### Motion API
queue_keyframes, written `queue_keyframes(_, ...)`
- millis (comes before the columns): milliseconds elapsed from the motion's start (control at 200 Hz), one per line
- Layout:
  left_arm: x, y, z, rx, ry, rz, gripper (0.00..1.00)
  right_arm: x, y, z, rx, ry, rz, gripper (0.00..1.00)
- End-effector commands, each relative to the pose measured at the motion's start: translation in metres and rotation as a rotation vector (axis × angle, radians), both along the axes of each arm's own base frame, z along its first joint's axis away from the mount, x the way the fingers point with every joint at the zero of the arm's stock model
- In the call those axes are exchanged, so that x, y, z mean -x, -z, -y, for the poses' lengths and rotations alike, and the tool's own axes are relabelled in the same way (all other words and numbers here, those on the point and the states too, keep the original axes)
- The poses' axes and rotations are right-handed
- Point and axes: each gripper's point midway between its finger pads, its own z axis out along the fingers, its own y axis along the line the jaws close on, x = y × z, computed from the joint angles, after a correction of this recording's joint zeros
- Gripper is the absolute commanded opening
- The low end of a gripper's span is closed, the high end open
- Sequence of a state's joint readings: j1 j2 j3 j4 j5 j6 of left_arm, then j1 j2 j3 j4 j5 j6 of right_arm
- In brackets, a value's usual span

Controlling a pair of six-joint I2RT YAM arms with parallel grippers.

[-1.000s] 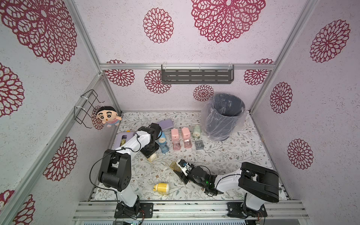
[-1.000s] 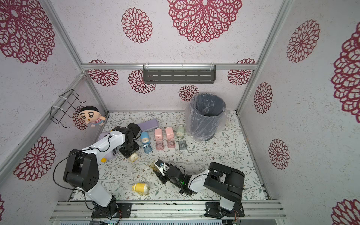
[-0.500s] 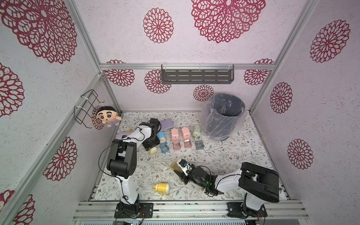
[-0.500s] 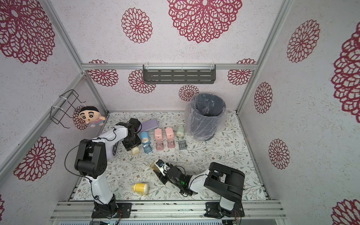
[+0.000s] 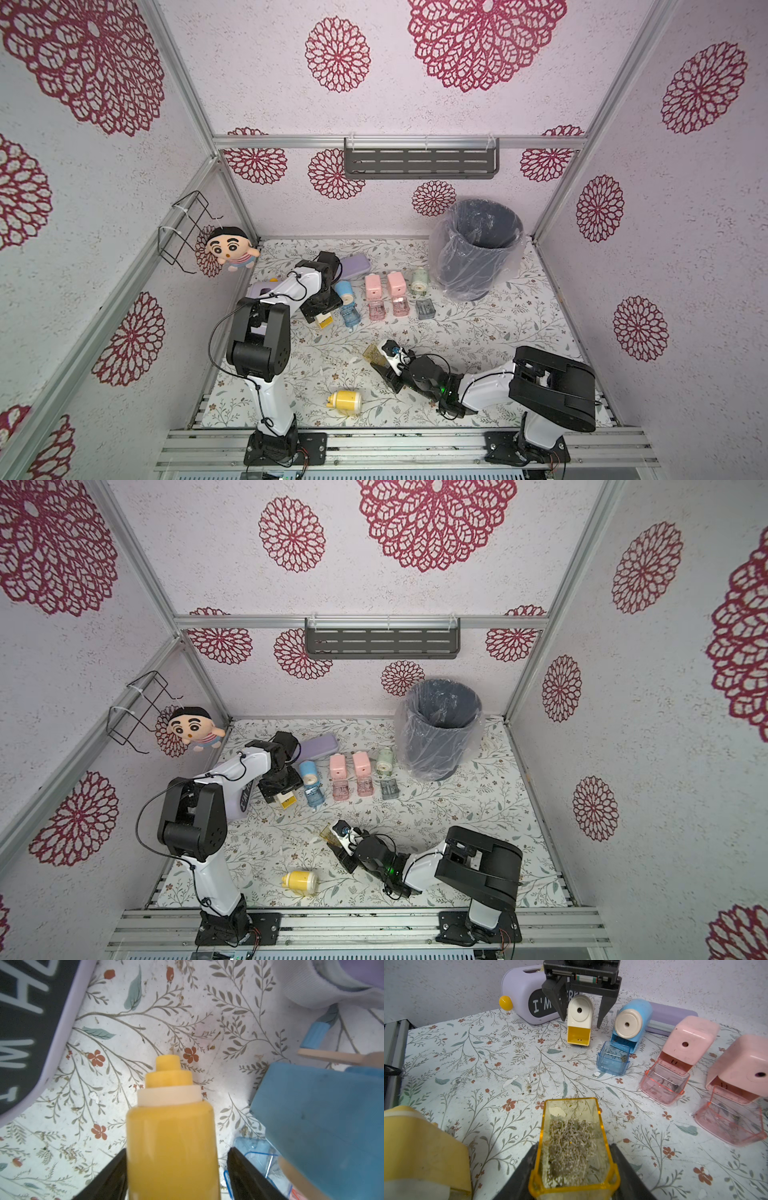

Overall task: Take out the pencil sharpener tray and clean the shavings
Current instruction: Place the pencil sharpener at the center of the board.

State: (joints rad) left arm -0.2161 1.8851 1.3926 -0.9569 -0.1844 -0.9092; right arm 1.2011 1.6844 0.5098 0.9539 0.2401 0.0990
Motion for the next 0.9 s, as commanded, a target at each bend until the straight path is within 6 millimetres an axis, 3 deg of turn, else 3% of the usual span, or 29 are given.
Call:
queue_keyframes(0,0.0,-0.018,0.001,0.023,-0.008,0.057,0.75,-0.005,-0.02,-0.001,-0.071,0.026,0.016,0.36)
queue_keyframes(170,0.002,-0.021,0.001,0.023,-0.013,0.069,0.77,-0.004,-0.02,-0.002,-0.073,0.022,0.012,0.36)
queue_keyframes(270,0.001,-0.029,-0.008,-0.013,-0.016,0.069,0.9,-0.004,-0.02,-0.003,-0.07,0.019,0.01,0.36)
queue_keyframes(360,-0.001,-0.037,-0.017,-0.039,-0.024,0.07,0.96,-0.004,-0.02,-0.001,-0.069,0.023,0.011,0.36)
queue_keyframes(535,-0.012,-0.036,-0.018,-0.023,-0.002,0.044,0.94,-0.004,-0.02,0.001,-0.068,0.025,0.014,0.35)
queue_keyframes(896,-0.02,-0.006,-0.012,0.081,-0.017,-0.008,0.85,-0.003,-0.017,0.002,-0.065,0.025,0.012,0.35)
